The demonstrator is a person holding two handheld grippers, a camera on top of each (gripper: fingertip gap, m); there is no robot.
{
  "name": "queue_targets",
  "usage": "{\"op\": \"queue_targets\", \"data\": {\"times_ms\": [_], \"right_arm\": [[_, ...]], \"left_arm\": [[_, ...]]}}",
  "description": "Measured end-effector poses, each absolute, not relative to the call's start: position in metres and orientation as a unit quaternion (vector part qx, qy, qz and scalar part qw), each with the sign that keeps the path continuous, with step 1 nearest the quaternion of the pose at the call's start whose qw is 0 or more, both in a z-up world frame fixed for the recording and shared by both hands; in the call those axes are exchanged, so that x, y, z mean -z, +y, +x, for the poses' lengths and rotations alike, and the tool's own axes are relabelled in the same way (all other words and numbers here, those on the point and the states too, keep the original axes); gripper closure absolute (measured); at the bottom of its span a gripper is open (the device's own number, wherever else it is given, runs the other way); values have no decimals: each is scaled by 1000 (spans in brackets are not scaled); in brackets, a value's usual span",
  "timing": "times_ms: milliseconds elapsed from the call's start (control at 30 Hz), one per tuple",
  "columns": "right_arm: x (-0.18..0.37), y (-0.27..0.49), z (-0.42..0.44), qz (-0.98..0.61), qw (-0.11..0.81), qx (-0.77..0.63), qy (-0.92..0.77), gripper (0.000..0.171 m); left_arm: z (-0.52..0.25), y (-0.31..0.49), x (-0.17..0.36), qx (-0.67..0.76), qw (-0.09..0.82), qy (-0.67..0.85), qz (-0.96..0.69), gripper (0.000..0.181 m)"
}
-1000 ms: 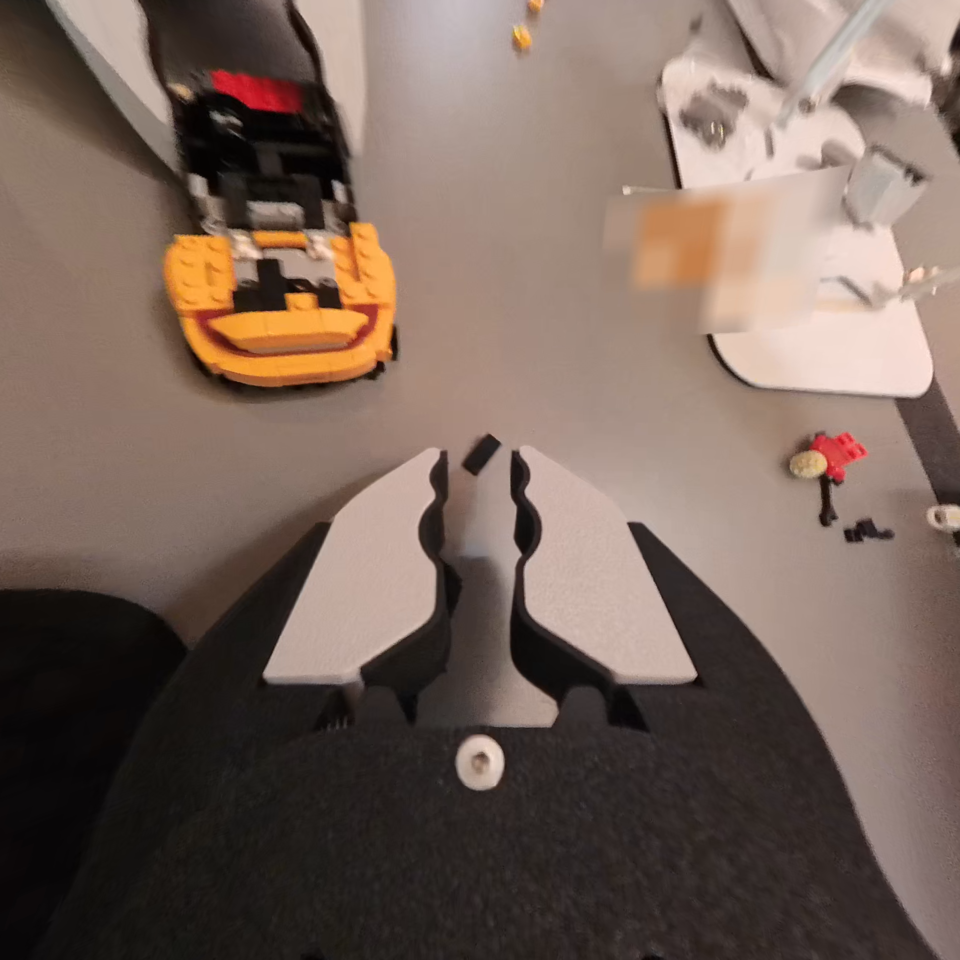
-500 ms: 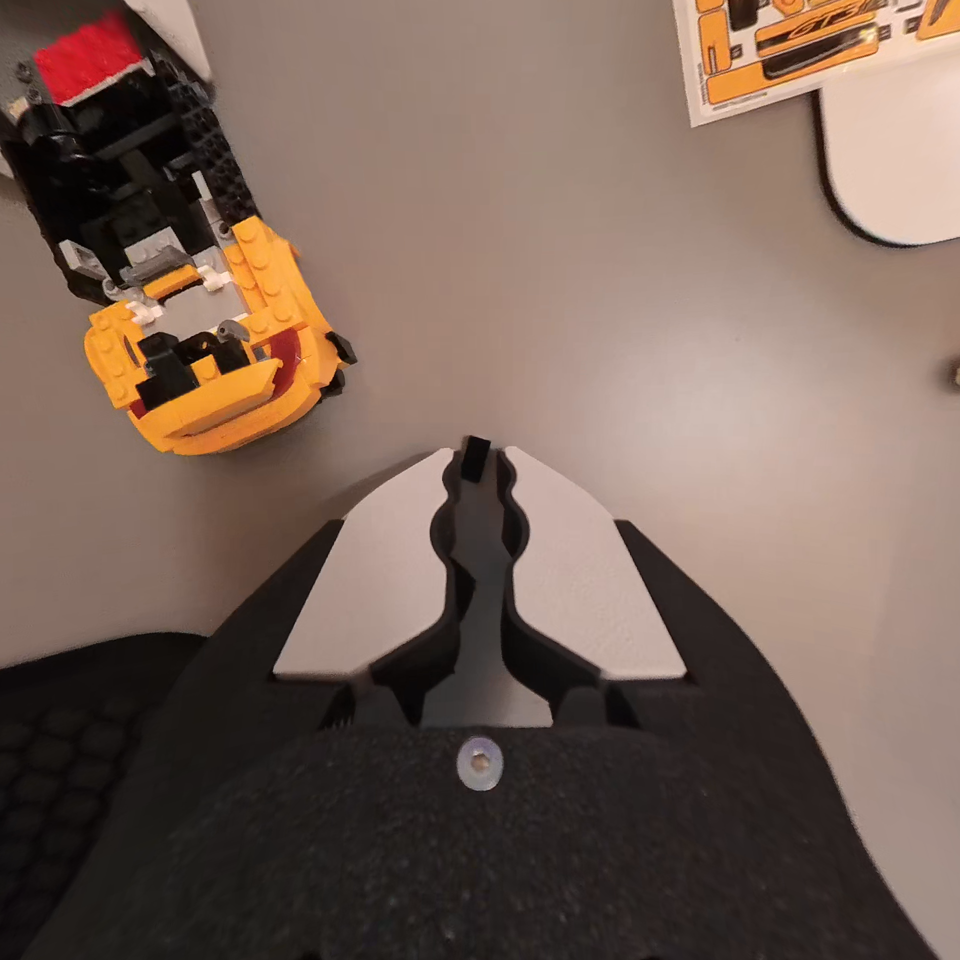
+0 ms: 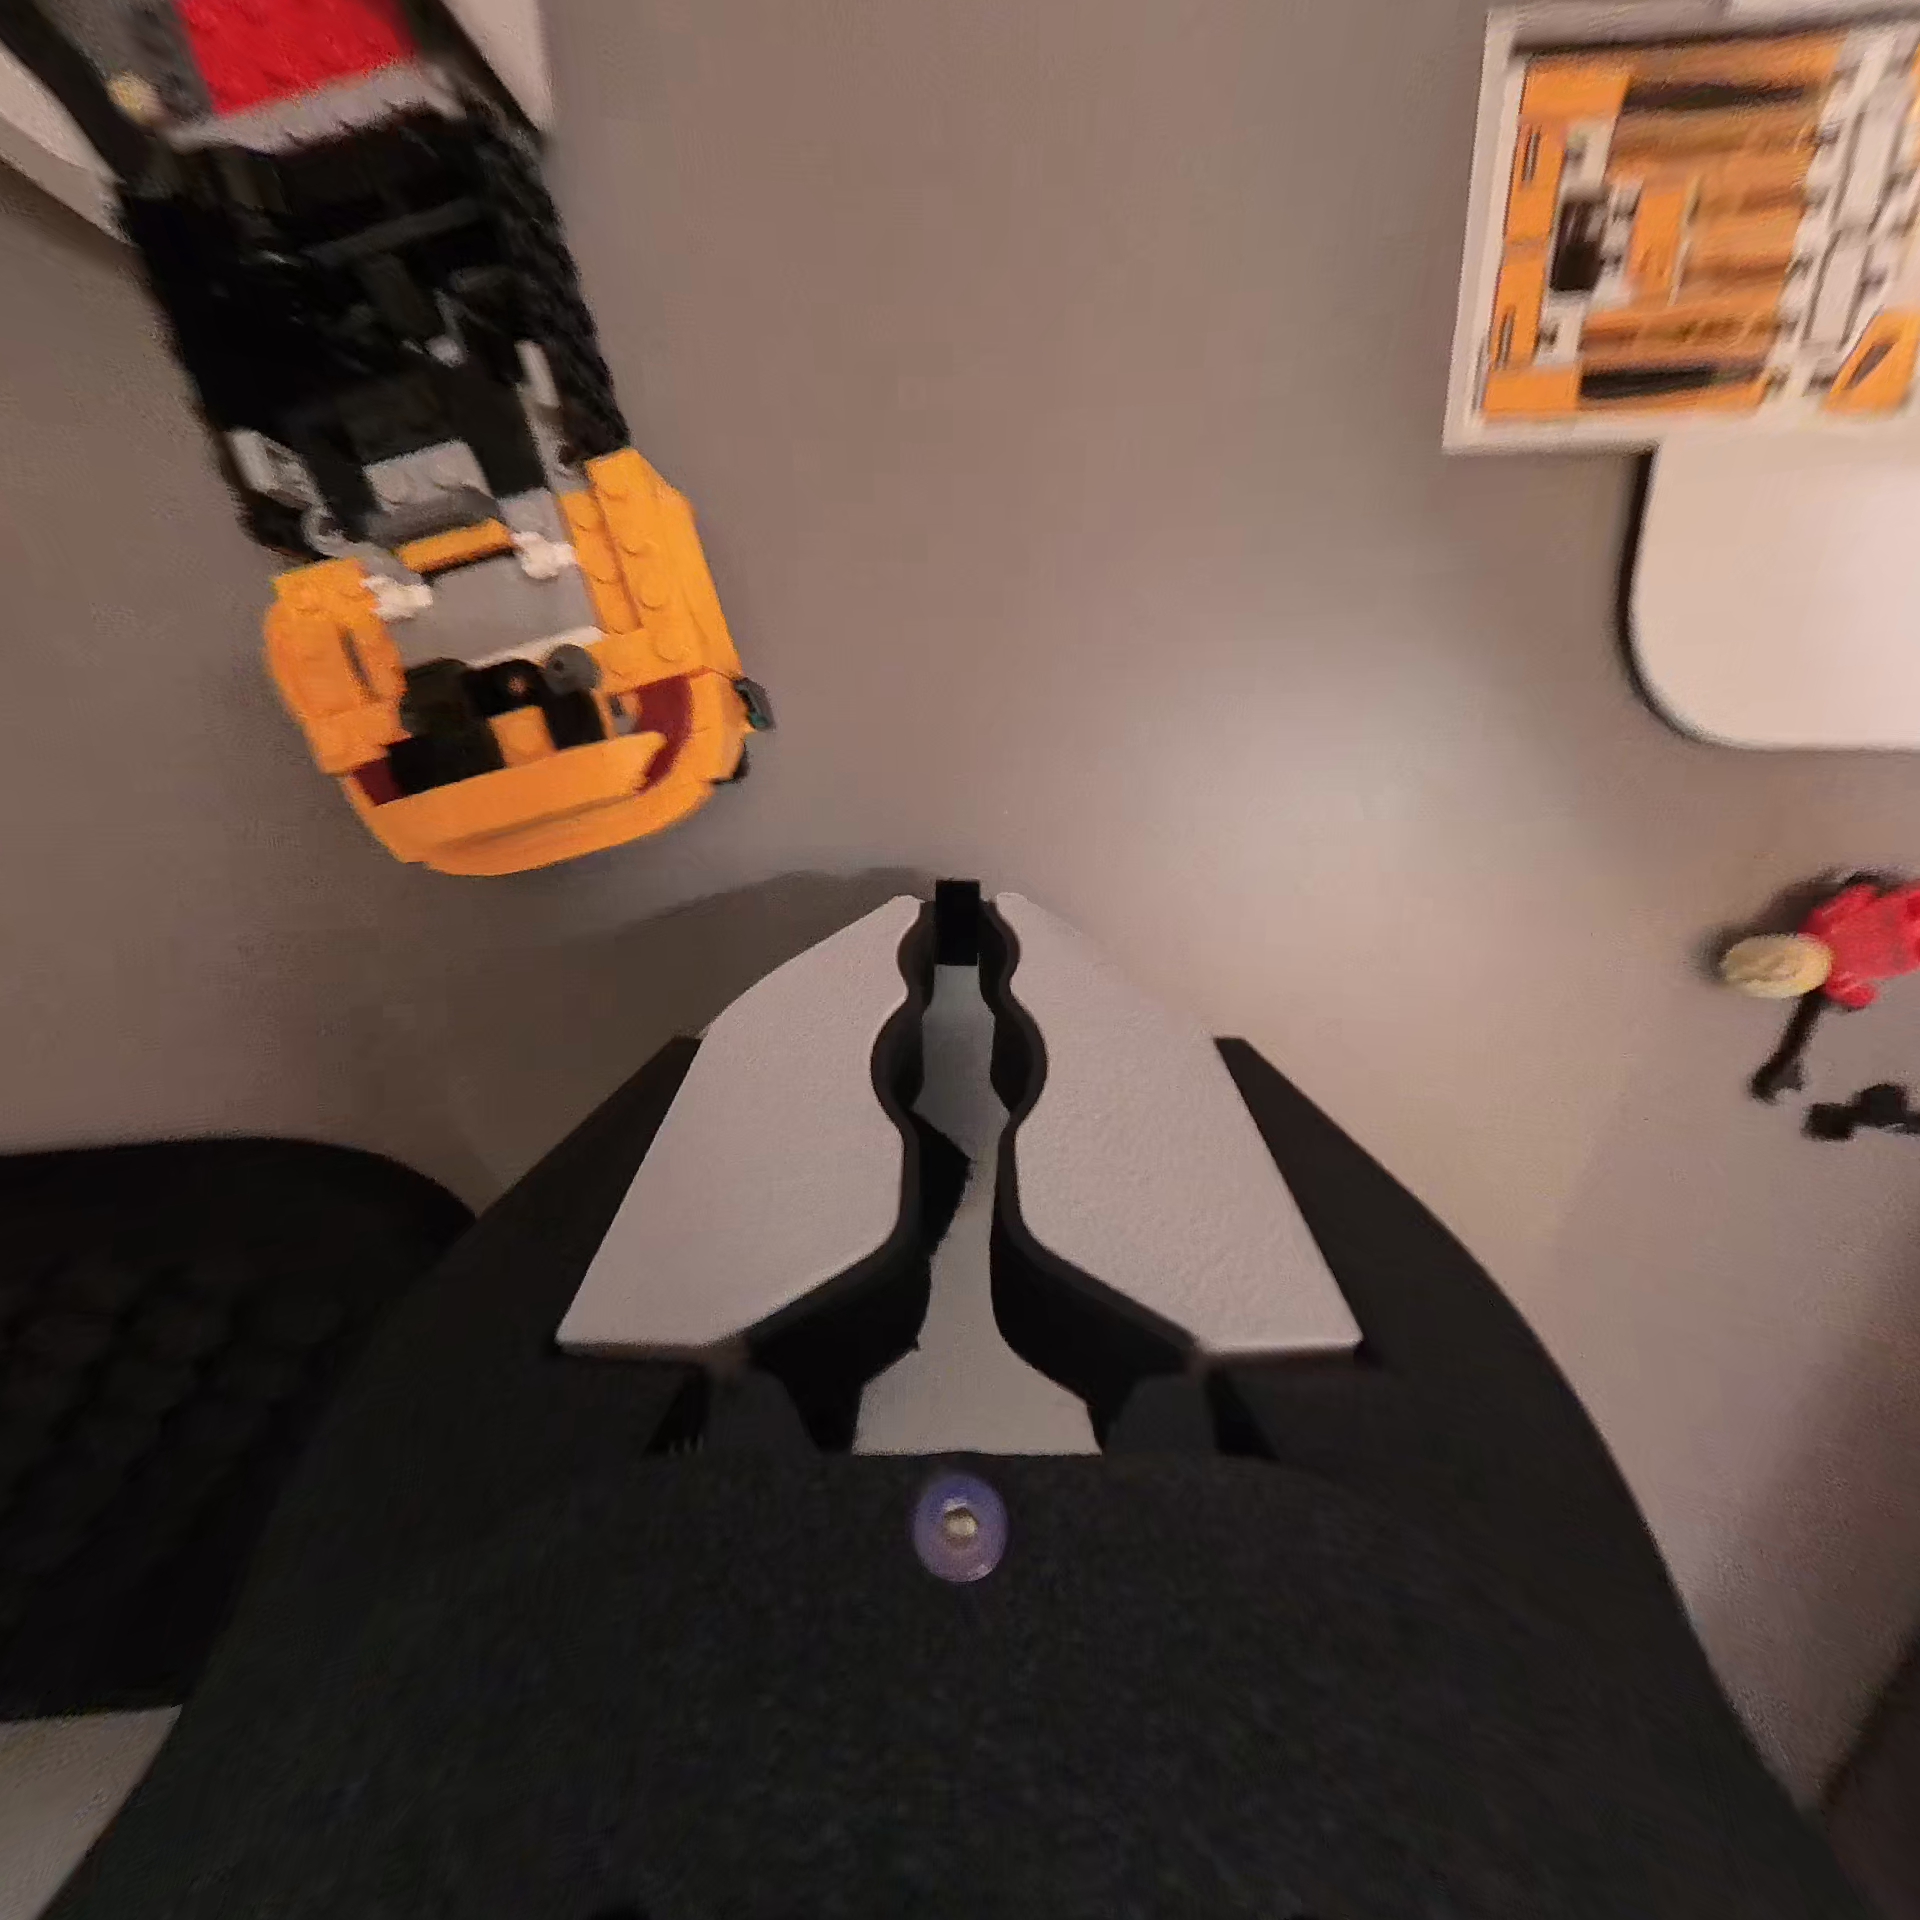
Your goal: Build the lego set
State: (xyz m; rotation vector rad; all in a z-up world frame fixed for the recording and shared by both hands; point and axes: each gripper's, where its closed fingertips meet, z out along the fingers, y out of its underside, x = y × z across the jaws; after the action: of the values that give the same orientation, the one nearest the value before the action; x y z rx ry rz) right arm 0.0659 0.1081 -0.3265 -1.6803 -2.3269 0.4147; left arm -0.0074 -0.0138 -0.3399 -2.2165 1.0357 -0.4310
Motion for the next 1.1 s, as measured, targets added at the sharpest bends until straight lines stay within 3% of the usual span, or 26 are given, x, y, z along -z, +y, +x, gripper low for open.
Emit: {"op": "queue_targets", "data": {"times_ms": [300,1100], "right_arm": [[266,61,35,-438,153,-208,-861,164],[303,33,41,-428,68,-198,-879,164]], "left_arm": [[-7,-14,340,163,334,381,-847,127],[-8,-19,339,186,340,380,-840,125]]}}
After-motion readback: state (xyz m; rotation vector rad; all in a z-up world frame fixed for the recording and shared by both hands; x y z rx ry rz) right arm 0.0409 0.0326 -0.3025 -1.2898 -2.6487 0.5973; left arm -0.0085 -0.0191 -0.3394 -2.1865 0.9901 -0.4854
